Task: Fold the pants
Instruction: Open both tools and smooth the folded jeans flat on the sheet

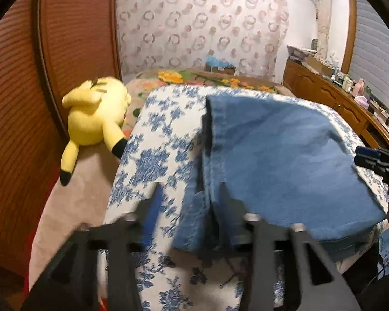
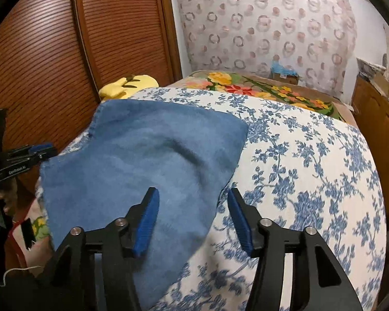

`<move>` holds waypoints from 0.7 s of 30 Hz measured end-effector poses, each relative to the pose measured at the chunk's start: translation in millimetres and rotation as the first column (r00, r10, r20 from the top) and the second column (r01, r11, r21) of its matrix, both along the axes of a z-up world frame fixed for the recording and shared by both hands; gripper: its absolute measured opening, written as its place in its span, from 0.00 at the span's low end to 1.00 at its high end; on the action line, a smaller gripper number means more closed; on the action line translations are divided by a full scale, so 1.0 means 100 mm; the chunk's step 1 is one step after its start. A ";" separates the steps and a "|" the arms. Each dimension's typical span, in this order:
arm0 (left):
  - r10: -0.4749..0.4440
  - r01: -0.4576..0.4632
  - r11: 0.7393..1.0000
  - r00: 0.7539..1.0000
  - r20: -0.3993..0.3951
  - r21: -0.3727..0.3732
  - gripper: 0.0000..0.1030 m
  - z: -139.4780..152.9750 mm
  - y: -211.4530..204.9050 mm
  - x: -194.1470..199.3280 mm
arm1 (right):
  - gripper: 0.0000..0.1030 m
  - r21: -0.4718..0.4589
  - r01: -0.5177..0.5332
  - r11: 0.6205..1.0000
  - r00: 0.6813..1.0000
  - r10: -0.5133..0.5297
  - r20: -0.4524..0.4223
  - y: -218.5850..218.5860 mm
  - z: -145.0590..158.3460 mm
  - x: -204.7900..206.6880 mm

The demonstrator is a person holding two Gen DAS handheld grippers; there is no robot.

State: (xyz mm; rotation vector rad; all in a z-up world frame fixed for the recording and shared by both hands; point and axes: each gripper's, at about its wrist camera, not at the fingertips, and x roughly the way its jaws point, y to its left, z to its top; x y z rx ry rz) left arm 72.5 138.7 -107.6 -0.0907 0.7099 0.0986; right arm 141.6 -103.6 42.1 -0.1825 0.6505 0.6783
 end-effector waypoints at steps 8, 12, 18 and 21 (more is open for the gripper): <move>-0.073 0.072 0.997 0.996 0.049 0.022 0.72 0.17 -0.29 -0.06 | 0.66 0.046 -0.005 0.999 0.997 0.008 -0.071 -0.08 -0.19 -0.10; -0.109 0.108 0.994 0.993 0.053 0.025 0.73 0.19 -0.44 -0.05 | 0.67 0.040 0.027 0.999 0.995 -0.023 -0.101 -0.09 -0.30 -0.04; -0.122 0.120 0.992 0.990 0.064 0.026 0.73 0.19 -0.59 -0.02 | 0.67 0.054 0.036 0.998 0.989 -0.027 -0.146 -0.02 -0.34 0.00; -0.128 0.127 0.992 0.989 0.067 0.024 0.73 0.19 -0.63 -0.01 | 0.67 0.088 0.029 0.996 0.986 -0.014 -0.166 0.00 -0.37 0.06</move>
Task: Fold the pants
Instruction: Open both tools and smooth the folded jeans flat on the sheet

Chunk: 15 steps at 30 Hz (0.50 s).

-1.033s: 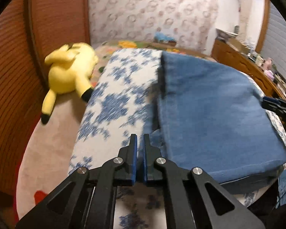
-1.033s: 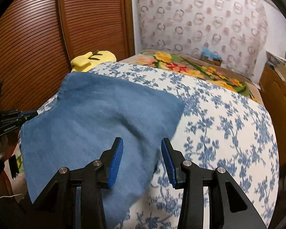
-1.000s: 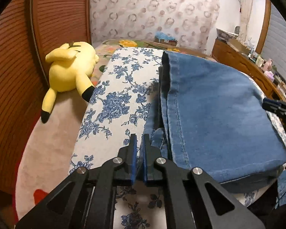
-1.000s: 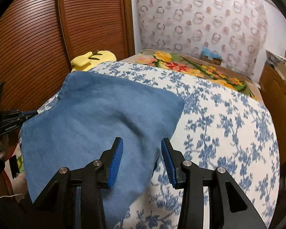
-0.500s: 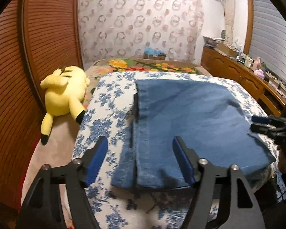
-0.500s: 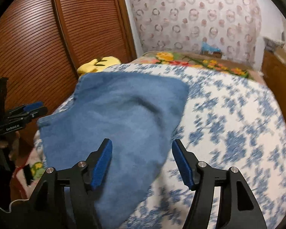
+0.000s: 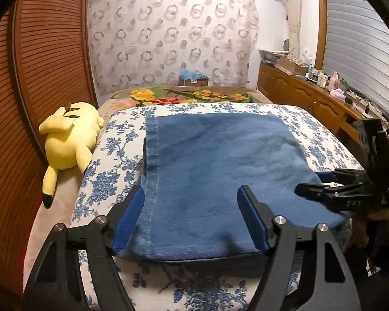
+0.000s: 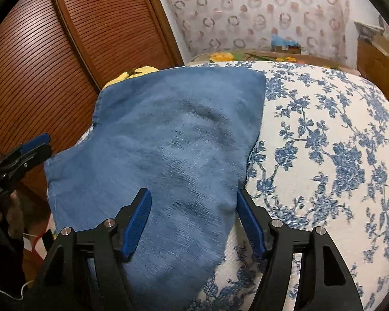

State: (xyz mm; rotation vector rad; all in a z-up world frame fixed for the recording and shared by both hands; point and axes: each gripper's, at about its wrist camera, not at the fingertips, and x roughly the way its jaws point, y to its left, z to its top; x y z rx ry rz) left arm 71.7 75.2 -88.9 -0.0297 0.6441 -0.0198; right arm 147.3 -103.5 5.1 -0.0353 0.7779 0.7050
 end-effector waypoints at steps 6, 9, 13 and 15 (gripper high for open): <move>-0.025 0.025 1.000 1.000 -0.006 -0.007 0.73 -0.04 -0.09 0.02 | 0.61 -0.001 -0.021 1.000 1.000 0.021 0.015 0.10 -0.05 0.01; -0.035 0.035 0.999 0.999 -0.020 -0.001 0.73 -0.09 -0.15 0.05 | 0.27 -0.007 -0.034 0.999 0.999 0.035 0.029 0.17 -0.04 0.04; -0.040 0.040 0.999 0.999 -0.026 -0.004 0.73 -0.11 -0.19 0.08 | 0.13 -0.012 -0.069 0.998 0.995 0.070 0.077 0.17 0.07 0.08; -0.047 0.046 0.999 0.999 -0.025 -0.006 0.73 -0.10 -0.21 0.10 | 0.13 -0.014 -0.079 0.997 0.991 0.080 0.109 0.15 0.18 0.17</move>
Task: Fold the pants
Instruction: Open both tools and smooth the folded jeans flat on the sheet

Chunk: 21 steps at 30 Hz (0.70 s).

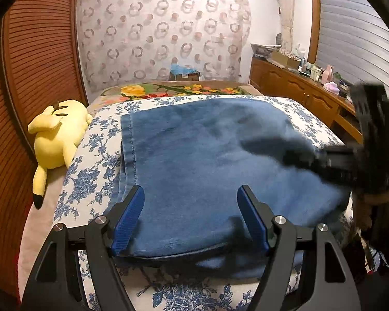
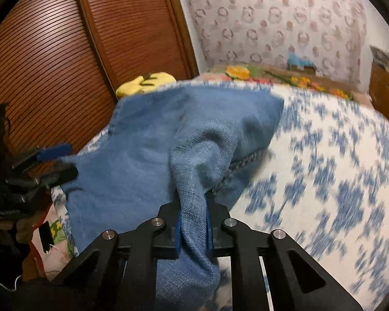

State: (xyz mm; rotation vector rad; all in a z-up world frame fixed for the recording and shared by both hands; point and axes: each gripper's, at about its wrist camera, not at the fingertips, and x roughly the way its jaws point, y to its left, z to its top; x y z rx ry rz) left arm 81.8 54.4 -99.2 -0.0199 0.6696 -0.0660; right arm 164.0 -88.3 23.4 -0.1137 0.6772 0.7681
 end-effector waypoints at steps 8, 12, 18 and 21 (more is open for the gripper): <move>-0.032 0.032 0.999 0.999 0.000 0.004 0.73 0.03 -0.15 0.13 | 0.15 0.017 0.069 0.997 0.998 -0.069 0.007 -0.21 0.20 0.42; -0.043 0.043 0.999 0.999 -0.024 -0.002 0.73 -0.05 -0.21 0.17 | 0.32 -0.012 0.089 0.996 0.995 -0.090 -0.032 -0.26 -0.02 0.36; -0.070 0.070 0.998 0.997 -0.024 -0.011 0.73 -0.08 -0.36 0.18 | 0.50 -0.046 0.132 0.990 0.989 -0.135 -0.059 -0.30 -0.16 0.31; -0.071 0.071 0.997 0.996 -0.047 0.012 0.73 -0.16 -0.39 0.21 | 0.57 -0.032 0.144 0.989 0.987 -0.145 -0.067 -0.38 -0.19 0.26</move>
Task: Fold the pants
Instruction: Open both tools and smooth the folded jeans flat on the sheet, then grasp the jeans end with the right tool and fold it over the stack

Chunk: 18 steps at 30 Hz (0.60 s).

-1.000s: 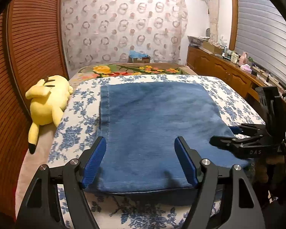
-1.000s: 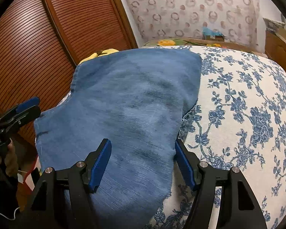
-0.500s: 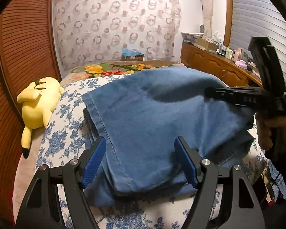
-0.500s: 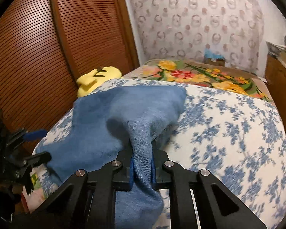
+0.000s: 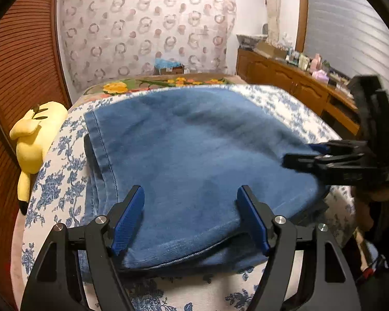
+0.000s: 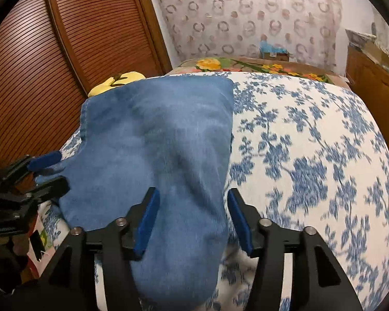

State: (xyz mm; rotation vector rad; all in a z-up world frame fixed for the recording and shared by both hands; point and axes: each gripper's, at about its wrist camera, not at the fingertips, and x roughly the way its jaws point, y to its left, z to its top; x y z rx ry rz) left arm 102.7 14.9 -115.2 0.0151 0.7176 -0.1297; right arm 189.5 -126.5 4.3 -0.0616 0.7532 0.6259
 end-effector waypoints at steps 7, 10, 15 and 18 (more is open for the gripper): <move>0.011 -0.010 1.000 0.999 -0.048 0.025 0.73 -0.21 0.03 0.04 | 0.60 0.008 0.010 1.000 0.999 -0.010 -0.040 -0.05 -0.08 -0.13; 0.009 -0.009 1.000 0.999 -0.051 0.015 0.73 -0.24 0.06 0.02 | 0.59 0.025 -0.016 1.000 0.999 0.017 -0.050 -0.02 -0.12 -0.15; 0.009 -0.009 1.000 0.999 -0.049 0.003 0.73 -0.24 0.06 0.01 | 0.45 0.036 -0.023 0.999 0.999 0.025 -0.049 0.00 -0.14 -0.12; 0.009 -0.009 1.000 0.999 -0.050 0.000 0.73 -0.24 0.06 0.01 | 0.28 0.058 -0.025 0.998 0.999 0.027 -0.029 -0.01 -0.09 -0.16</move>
